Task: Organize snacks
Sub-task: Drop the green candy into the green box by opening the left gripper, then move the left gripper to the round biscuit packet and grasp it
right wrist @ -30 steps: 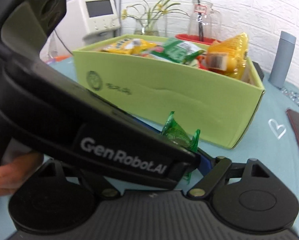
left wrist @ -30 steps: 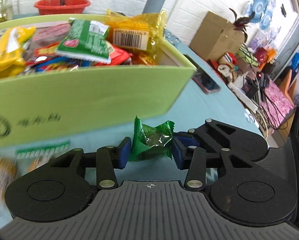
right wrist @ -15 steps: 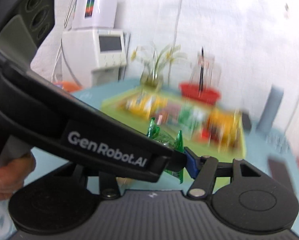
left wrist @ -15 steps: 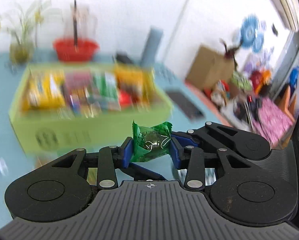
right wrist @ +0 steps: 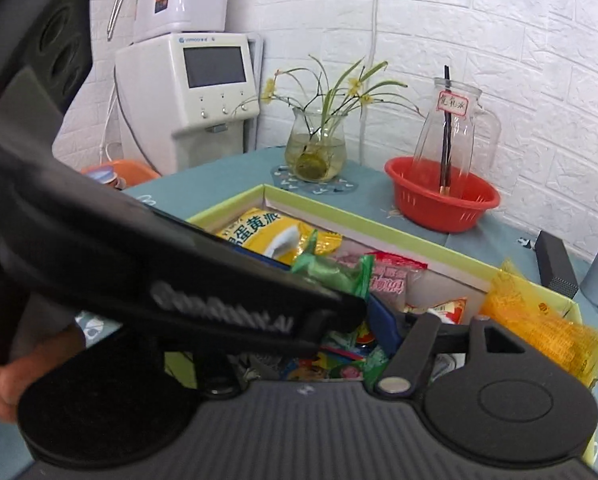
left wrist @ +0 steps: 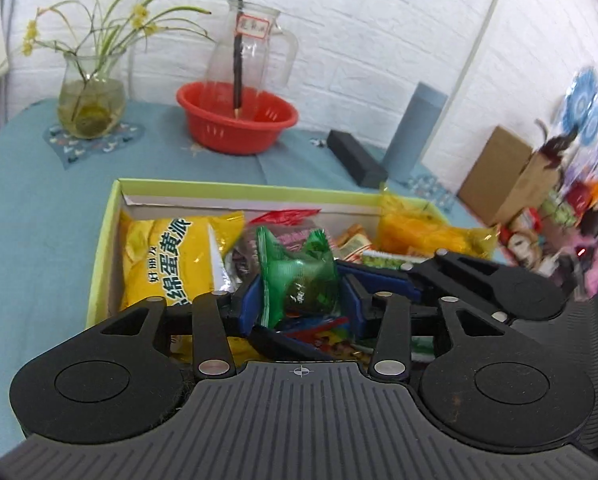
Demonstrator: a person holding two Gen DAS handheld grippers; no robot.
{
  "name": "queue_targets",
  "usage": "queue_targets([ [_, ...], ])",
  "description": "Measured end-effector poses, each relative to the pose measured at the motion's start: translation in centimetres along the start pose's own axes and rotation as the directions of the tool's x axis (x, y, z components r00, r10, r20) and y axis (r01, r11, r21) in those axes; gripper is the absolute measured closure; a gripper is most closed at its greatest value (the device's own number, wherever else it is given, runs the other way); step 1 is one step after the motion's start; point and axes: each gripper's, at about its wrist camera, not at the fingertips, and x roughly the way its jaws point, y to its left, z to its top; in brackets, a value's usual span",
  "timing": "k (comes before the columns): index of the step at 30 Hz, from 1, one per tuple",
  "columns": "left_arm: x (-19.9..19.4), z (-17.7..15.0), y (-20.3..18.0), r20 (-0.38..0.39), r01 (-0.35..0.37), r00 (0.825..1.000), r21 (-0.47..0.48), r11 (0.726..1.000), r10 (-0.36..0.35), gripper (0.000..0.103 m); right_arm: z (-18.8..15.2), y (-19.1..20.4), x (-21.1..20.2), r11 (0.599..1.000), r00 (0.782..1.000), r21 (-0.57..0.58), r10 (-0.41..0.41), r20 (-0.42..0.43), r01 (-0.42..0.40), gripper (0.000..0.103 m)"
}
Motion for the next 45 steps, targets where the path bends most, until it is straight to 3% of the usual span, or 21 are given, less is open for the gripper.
queue_targets([
  [2, -1.0, 0.2, -0.1, 0.042, 0.029, 0.999, -0.012, 1.000, -0.028, 0.047, -0.1, 0.2, -1.0, 1.000, 1.000, 0.002, -0.024, 0.014, 0.024, 0.016],
  [3, -1.8, 0.3, -0.5, 0.071, 0.013, 0.997, 0.001, 1.000, -0.013, 0.045, 0.0, 0.2, -1.7, 0.999, 0.999, 0.001, -0.032, 0.037, 0.032, 0.010],
  [6, -4.9, 0.2, -1.7, 0.151, -0.031, 0.988, 0.042, 0.999, 0.024, 0.039, 0.3, 0.9, -5.4, 0.997, 0.992, -0.018, -0.071, 0.109, 0.073, 0.010],
  [9, -8.3, -1.0, -2.5, 0.189, -0.007, 0.982, 0.045, 0.999, -0.002, 0.034, -0.6, 2.1, -9.7, 0.996, 0.982, -0.008, -0.087, 0.170, 0.090, 0.010],
  [13, -11.5, -4.6, -3.0, 0.190, 0.017, 0.982, 0.031, 0.999, -0.023, 0.029, -3.8, 4.0, -13.1, 0.998, 0.986, 0.032, -0.054, 0.159, 0.050, 0.010],
  [19, -10.0, -10.8, -3.3, 0.009, 0.037, 0.999, -0.009, 0.999, -0.037, 0.040, -9.0, 6.0, -9.9, 0.994, 0.999, 0.104, 0.029, -0.036, -0.026, 0.010],
  [25, -6.5, -11.0, -3.0, -0.089, -0.018, 0.996, -0.017, 1.000, 0.016, 0.049, -9.4, 7.0, -6.1, 0.993, 0.987, 0.063, 0.103, -0.123, -0.095, 0.010],
  [27, -5.3, -11.0, -2.2, -0.127, -0.037, 0.991, -0.014, 0.999, 0.035, 0.056, -9.5, 7.2, -5.4, 0.995, 0.987, 0.039, 0.094, -0.127, -0.090, 0.009],
  [28, -4.8, -11.0, -1.8, -0.157, -0.042, 0.987, -0.022, 0.999, 0.038, 0.069, -9.5, 7.3, -5.4, 0.996, 0.987, 0.027, 0.093, -0.128, -0.090, 0.010],
  [31, -5.0, -11.5, -1.7, -0.160, -0.029, 0.987, -0.011, 1.000, 0.027, 0.075, -9.7, 7.5, -6.0, 0.993, 0.984, 0.029, 0.119, -0.132, -0.116, 0.009],
  [37, -7.4, -13.5, -2.8, -0.173, -0.033, 0.984, 0.000, 0.999, 0.032, 0.075, -10.2, 9.6, -8.8, 0.995, 0.983, -0.002, 0.100, -0.155, -0.101, 0.009],
  [45, -12.0, -18.6, -5.3, -0.173, 0.016, 0.985, 0.005, 1.000, -0.015, 0.075, -14.2, 13.3, -14.9, 0.997, 0.989, 0.051, 0.067, -0.131, -0.061, 0.009],
])
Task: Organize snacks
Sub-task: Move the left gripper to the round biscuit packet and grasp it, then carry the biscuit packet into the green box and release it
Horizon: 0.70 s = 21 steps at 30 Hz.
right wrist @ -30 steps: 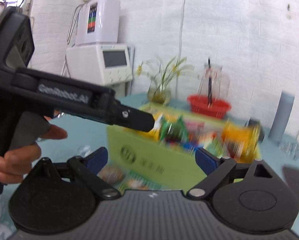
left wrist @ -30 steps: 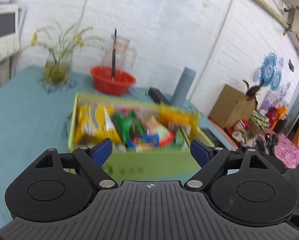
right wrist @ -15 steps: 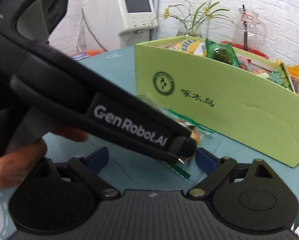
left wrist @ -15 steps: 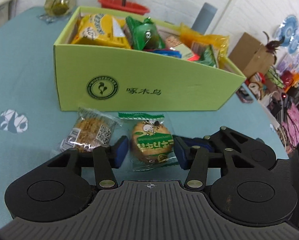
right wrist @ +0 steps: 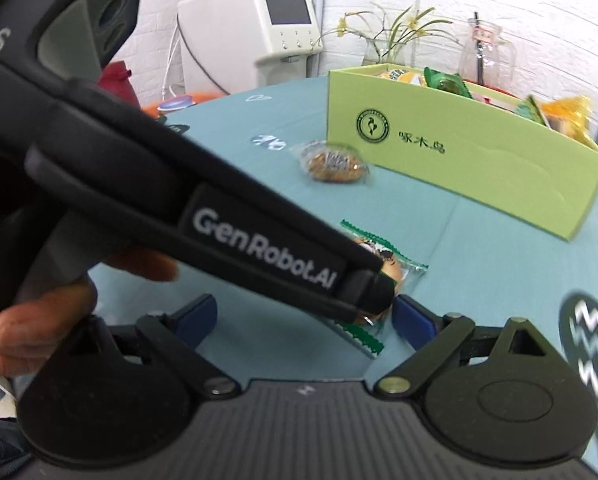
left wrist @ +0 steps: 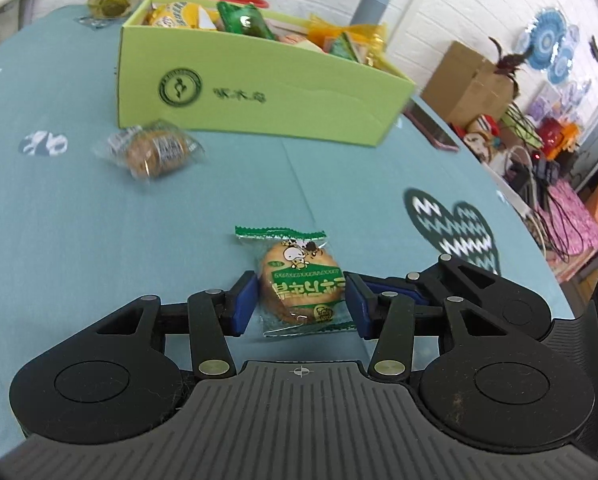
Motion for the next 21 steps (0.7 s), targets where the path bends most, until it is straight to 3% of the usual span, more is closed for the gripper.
queue_targets([
  [3, -1.0, -1.3, -0.4, 0.001, 0.025, 1.000, -0.011, 1.000, -0.025, 0.073, -0.8, 0.9, -1.2, 1.000, 1.000, 0.002, -0.013, 0.000, 0.013, 0.010],
  [5, -1.7, -1.9, -0.3, 0.008, 0.036, 0.999, -0.027, 0.999, -0.036, 0.052, -0.9, 1.1, -1.5, 1.000, 1.000, 0.021, -0.015, 0.001, 0.015, 0.010],
  [7, -3.0, -2.3, 0.3, 0.054, 0.039, 0.998, -0.053, 0.998, -0.036, 0.042, -0.9, 1.0, -2.2, 0.998, 0.999, 0.051, -0.034, 0.022, 0.032, 0.010],
  [12, -3.3, -1.7, 0.9, 0.071, 0.018, 0.997, -0.052, 0.999, -0.014, 0.042, -0.2, 0.4, -1.5, 0.994, 0.996, 0.072, -0.088, 0.032, 0.086, 0.010],
  [15, -2.1, -1.9, 1.0, 0.058, 0.017, 0.998, -0.034, 0.999, -0.015, 0.048, 0.2, 0.0, -0.6, 0.995, 0.997, 0.076, -0.069, 0.015, 0.068, 0.026],
  [16, -1.9, -2.0, 0.8, 0.058, 0.015, 0.998, -0.016, 1.000, -0.014, 0.059, 0.3, -0.1, -0.7, 0.995, 0.997, 0.076, -0.068, 0.022, 0.066, 0.034],
  [17, -1.5, -1.9, 0.6, 0.042, 0.035, 0.998, 0.008, 0.999, -0.036, 0.082, 0.3, -0.2, -0.8, 0.995, 0.998, 0.085, -0.055, 0.023, 0.053, 0.037],
  [19, -1.3, -1.6, 0.4, 0.035, 0.051, 0.998, 0.014, 0.999, -0.052, 0.084, 0.5, -0.3, -1.0, 0.993, 0.996, 0.091, -0.080, 0.030, 0.077, 0.043],
  [21, -1.2, -0.8, 0.4, 0.047, 0.057, 0.997, 0.007, 0.998, -0.057, 0.089, 1.2, -0.8, -1.1, 0.991, 0.995, 0.102, -0.086, 0.047, 0.081, 0.043],
])
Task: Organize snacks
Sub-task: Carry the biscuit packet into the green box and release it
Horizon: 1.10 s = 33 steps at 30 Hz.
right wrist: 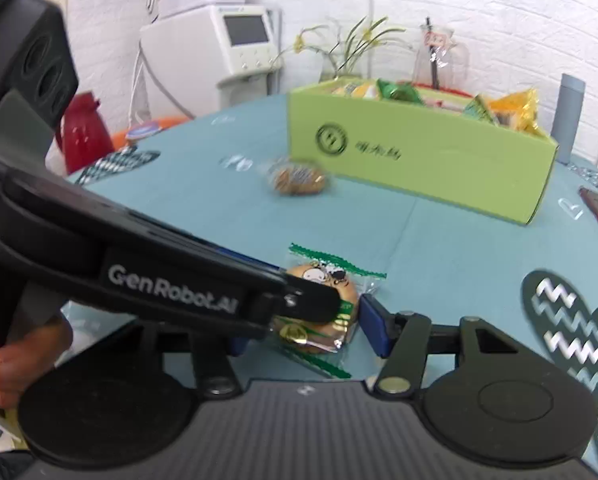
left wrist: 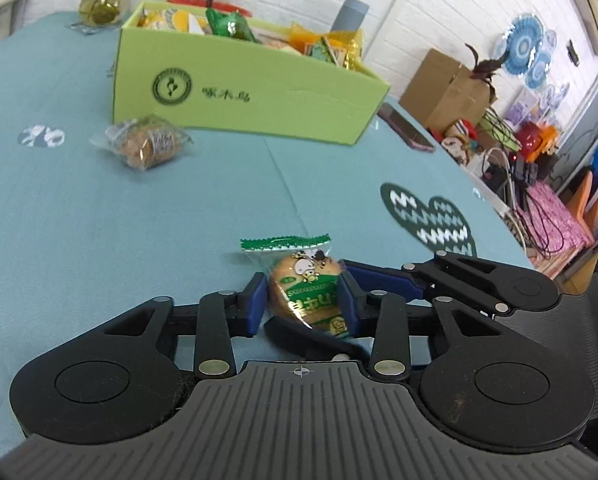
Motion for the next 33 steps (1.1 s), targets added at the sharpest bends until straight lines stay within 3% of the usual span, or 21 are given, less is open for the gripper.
queue_targets([
  [5, -0.2, 5.3, -0.4, 0.075, 0.016, 0.997, -0.011, 1.000, -0.015, 0.090, 3.6, -1.3, 0.1, 0.998, 0.995, -0.048, -0.039, 0.093, 0.043, 0.042],
  [11, 0.8, 15.3, -1.3, 0.211, -0.020, 0.977, 0.045, 0.999, 0.010, 0.089, 11.8, -5.6, 1.8, 0.984, 0.972, -0.137, -0.080, 0.222, 0.113, 0.034],
  [14, 3.3, 19.2, -1.1, 0.231, -0.051, 0.972, 0.067, 0.996, 0.034, 0.088, 14.2, -7.5, 4.8, 0.985, 0.971, -0.124, -0.089, 0.223, 0.119, 0.034],
  [17, 7.0, 21.5, 0.3, 0.197, -0.064, 0.979, 0.051, 0.997, 0.053, 0.088, 14.9, -9.6, 8.4, 0.991, 0.981, -0.090, -0.083, 0.174, 0.099, 0.034],
  [21, 11.4, 21.4, 2.3, 0.124, -0.087, 0.989, 0.048, 0.995, 0.081, 0.088, 14.0, -11.0, 13.1, 0.997, 0.994, -0.054, -0.059, 0.089, 0.064, 0.027],
  [24, 11.8, 20.5, 2.4, 0.158, -0.078, 0.985, 0.084, 0.993, 0.064, 0.082, 13.4, -11.1, 13.8, 0.995, 0.991, -0.059, -0.070, 0.117, 0.077, 0.023],
  [26, 11.3, 20.5, 2.1, 0.170, -0.065, 0.984, 0.095, 0.993, 0.048, 0.065, 13.3, -11.2, 13.7, 0.995, 0.990, -0.061, -0.073, 0.122, 0.081, 0.016],
  [27, 10.9, 20.4, 2.0, 0.186, -0.064, 0.982, 0.096, 0.993, 0.045, 0.060, 13.3, -11.1, 13.4, 0.995, 0.989, -0.053, -0.075, 0.126, 0.082, 0.008],
  [29, 9.5, 20.3, 1.6, 0.241, -0.067, 0.970, 0.096, 0.993, 0.042, 0.040, 13.3, -10.9, 12.3, 0.997, 0.987, -0.040, -0.060, 0.147, 0.067, 0.009],
  [33, 5.3, 19.9, 0.9, 0.340, -0.083, 0.939, 0.112, 0.990, 0.040, 0.037, 13.7, -9.9, 8.5, 0.992, 0.967, -0.055, -0.093, 0.238, 0.110, 0.009],
])
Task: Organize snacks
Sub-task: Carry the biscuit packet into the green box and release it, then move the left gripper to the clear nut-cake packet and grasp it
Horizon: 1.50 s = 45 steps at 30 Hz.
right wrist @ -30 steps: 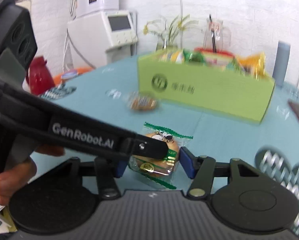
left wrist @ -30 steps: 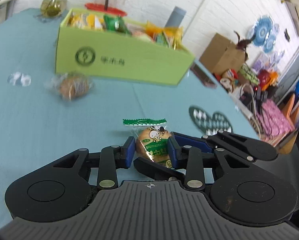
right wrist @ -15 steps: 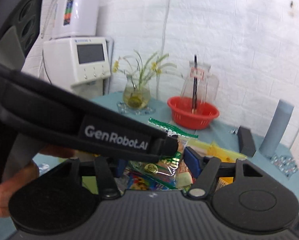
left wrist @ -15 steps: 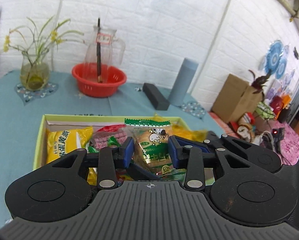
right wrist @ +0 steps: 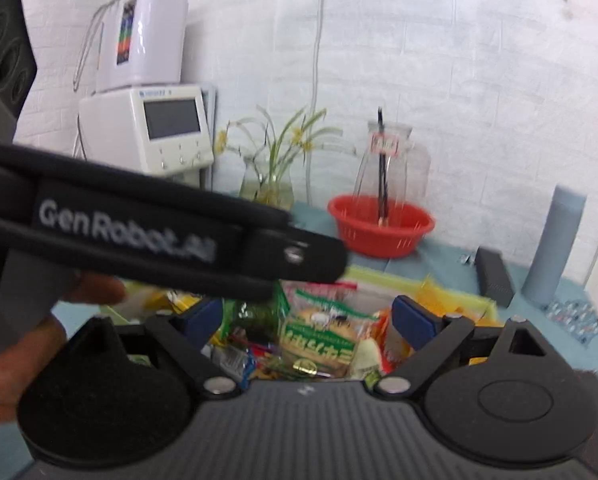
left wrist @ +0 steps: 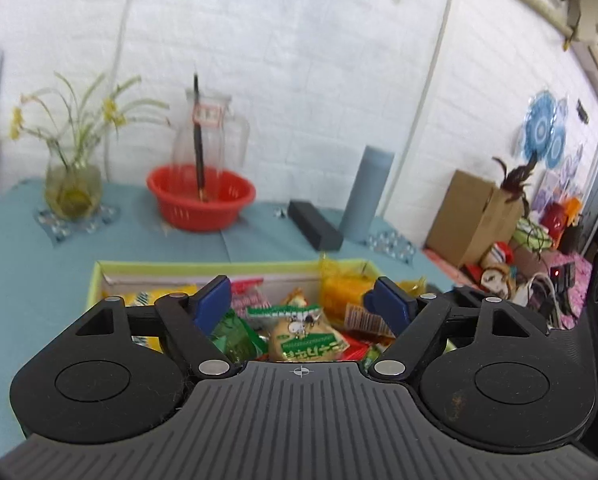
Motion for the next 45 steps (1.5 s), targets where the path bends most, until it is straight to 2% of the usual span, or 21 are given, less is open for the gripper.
queue_targets([
  [3, -3.9, -0.1, 0.6, 0.052, 0.001, 0.999, -0.007, 1.000, -0.001, 0.028, 0.1, 1.2, -3.5, 1.000, 0.999, -0.030, -0.003, 0.051, 0.005, 0.010],
  [6, -7.4, -1.7, 1.9, 0.069, -0.015, 0.997, -0.027, 1.000, 0.017, 0.024, -1.1, 3.3, -5.8, 0.997, 0.997, -0.049, 0.062, 0.040, -0.060, 0.010],
  [10, -9.0, -5.1, 4.2, -0.010, -0.069, 0.998, -0.051, 0.996, 0.068, 0.024, -4.0, 7.1, -5.3, 0.980, 0.981, -0.075, 0.178, -0.074, -0.183, 0.010],
  [12, -8.2, -6.9, 5.7, -0.095, -0.098, 0.991, -0.075, 0.992, 0.091, 0.026, -5.5, 8.9, -3.8, 0.971, 0.962, -0.069, 0.214, -0.167, -0.228, 0.010],
  [14, -7.1, -8.3, 7.1, -0.172, -0.090, 0.983, -0.118, 0.989, 0.069, 0.033, -6.7, 10.4, -2.3, 0.959, 0.936, -0.052, 0.260, -0.237, -0.280, 0.010],
  [18, -4.9, -9.8, 9.1, -0.273, -0.040, 0.962, -0.196, 0.980, -0.015, 0.047, -7.2, 12.9, -0.3, 0.934, 0.899, -0.055, 0.324, -0.295, -0.354, 0.010],
  [19, -4.4, -10.1, 9.4, -0.294, -0.031, 0.955, -0.210, 0.977, -0.033, 0.055, -7.1, 13.3, 0.4, 0.932, 0.894, -0.061, 0.322, -0.313, -0.357, 0.010],
  [20, -3.9, -10.3, 9.6, -0.320, -0.004, 0.945, -0.215, 0.977, -0.066, 0.068, -7.1, 13.6, 0.9, 0.933, 0.890, -0.063, 0.316, -0.328, -0.354, 0.010],
  [21, -3.6, -10.6, 9.7, -0.349, 0.014, 0.932, -0.222, 0.975, -0.093, 0.072, -7.1, 13.6, 1.1, 0.934, 0.892, -0.053, 0.319, -0.320, -0.353, 0.010],
  [23, -4.3, -10.9, 9.3, -0.347, 0.011, 0.934, -0.218, 0.976, -0.088, 0.078, -6.9, 13.6, 0.8, 0.941, 0.896, -0.050, 0.303, -0.326, -0.336, 0.010],
  [26, -5.8, -12.0, 8.1, -0.356, 0.026, 0.928, -0.217, 0.976, -0.104, 0.078, -7.3, 13.6, -0.9, 0.943, 0.893, -0.035, 0.301, -0.336, -0.331, 0.010],
  [29, -8.0, -13.6, 5.7, -0.352, 0.020, 0.931, -0.205, 0.979, -0.093, 0.078, -8.3, 13.9, -3.9, 0.944, 0.891, -0.017, 0.305, -0.335, -0.330, 0.010],
  [37, -13.8, -17.9, -0.2, -0.344, 0.037, 0.933, -0.187, 0.982, -0.100, 0.077, -11.6, 15.3, -12.7, 0.956, 0.911, -0.031, 0.266, -0.316, -0.290, 0.010],
  [39, -14.6, -18.4, -0.8, -0.343, 0.036, 0.934, -0.180, 0.983, -0.097, 0.073, -11.9, 15.7, -13.7, 0.958, 0.915, -0.034, 0.260, -0.308, -0.284, 0.011],
  [41, -14.9, -18.4, -1.0, -0.337, 0.026, 0.937, -0.181, 0.983, -0.087, 0.060, -12.2, 15.7, -14.1, 0.962, 0.921, -0.036, 0.247, -0.301, -0.270, 0.011],
  [45, -15.1, -17.7, -0.8, -0.313, -0.034, 0.950, -0.152, 0.988, -0.015, 0.046, -12.0, 15.3, -14.2, 0.974, 0.940, -0.007, 0.217, -0.264, -0.227, 0.011],
])
